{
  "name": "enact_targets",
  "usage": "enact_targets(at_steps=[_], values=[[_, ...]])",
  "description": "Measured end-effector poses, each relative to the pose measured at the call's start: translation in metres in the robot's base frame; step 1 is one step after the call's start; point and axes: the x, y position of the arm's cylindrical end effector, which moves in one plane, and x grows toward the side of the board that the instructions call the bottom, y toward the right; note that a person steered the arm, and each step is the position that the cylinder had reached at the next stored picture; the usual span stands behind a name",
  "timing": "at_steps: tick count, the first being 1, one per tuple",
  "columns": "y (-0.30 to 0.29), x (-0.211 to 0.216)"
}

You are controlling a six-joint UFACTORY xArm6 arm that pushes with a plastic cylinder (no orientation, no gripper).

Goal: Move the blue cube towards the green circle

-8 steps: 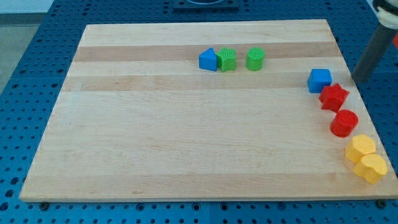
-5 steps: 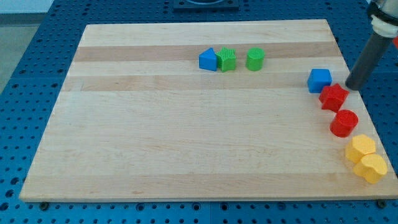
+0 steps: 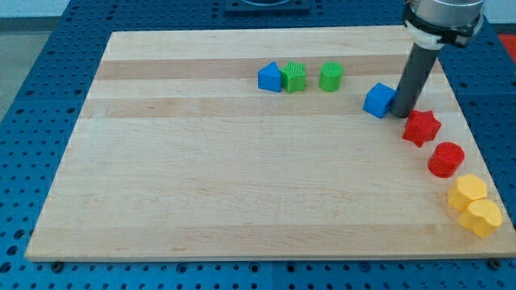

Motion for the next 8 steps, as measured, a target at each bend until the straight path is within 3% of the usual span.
enact_targets(at_steps=[3,8], values=[[-0.041,-0.005],[-0.043,-0.02]])
